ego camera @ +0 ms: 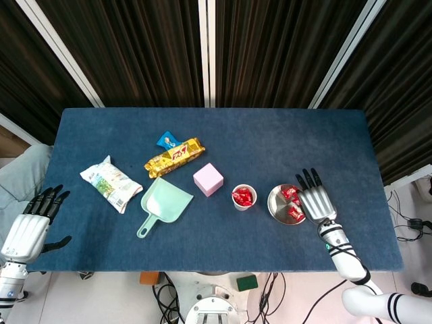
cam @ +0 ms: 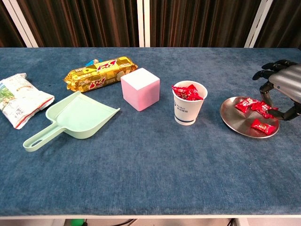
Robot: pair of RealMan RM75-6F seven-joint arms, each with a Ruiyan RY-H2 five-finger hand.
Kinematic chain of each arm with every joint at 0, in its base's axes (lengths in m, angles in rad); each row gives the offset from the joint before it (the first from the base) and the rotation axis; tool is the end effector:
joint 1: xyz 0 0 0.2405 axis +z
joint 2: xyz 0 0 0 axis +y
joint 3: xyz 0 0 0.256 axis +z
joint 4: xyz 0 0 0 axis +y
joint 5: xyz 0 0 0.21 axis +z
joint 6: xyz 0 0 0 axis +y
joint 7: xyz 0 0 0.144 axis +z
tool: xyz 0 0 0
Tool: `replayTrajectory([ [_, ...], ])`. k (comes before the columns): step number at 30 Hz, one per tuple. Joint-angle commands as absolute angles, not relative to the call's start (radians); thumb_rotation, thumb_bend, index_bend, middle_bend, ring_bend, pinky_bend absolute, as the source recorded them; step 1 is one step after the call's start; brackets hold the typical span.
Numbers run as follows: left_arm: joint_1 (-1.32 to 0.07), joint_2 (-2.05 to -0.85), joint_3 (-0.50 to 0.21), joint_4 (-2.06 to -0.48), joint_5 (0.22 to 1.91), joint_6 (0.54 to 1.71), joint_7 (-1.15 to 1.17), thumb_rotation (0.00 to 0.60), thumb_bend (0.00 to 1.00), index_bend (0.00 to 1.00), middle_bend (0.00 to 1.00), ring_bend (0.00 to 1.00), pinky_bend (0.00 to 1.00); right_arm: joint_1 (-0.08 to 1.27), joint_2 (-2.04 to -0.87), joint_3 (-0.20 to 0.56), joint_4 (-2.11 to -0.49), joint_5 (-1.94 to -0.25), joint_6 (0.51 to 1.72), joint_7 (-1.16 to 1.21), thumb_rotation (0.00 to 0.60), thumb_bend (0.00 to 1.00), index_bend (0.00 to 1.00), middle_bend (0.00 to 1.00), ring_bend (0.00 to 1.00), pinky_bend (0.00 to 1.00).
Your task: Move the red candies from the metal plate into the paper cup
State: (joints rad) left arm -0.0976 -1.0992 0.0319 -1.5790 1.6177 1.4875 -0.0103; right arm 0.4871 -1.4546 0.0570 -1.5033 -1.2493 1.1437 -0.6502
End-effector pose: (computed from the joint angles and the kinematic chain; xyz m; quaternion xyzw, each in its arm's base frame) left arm -0.3085 0.1670 0.1513 -0.6526 -0.3686 -0.3748 0.5457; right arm -0.2382 -0.2838 0.0201 0.7657 -0.2576 0.2469 0.5352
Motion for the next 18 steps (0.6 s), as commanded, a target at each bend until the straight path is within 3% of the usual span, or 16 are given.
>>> replayTrajectory([
  [1, -0.098, -1.099, 0.032, -1.579, 1.619, 1.488, -0.009, 0.6, 0.1, 0.09, 0.03, 0.0, 0.15, 0.499, -1.43, 0.082, -1.555, -1.298, 1.179, -0.628, 0.6, 0.49, 0.69, 0.11, 0.0, 0.0],
  [9, -0.097, -1.101, 0.032, -1.582, 1.619, 1.487, -0.003, 0.6, 0.1, 0.09, 0.03, 0.0, 0.15, 0.581, -1.439, 0.142, -1.661, -1.375, 1.164, -0.647, 0.6, 0.48, 0.7, 0.12, 0.0, 0.0],
  [18, -0.096, -1.098, 0.031, -1.575, 1.617, 1.491, -0.018, 0.6, 0.1, 0.09, 0.03, 0.0, 0.15, 0.655, -1.558, 0.171, -1.616, -1.316, 1.103, -0.738, 0.6, 0.48, 0.7, 0.11, 0.0, 0.0],
])
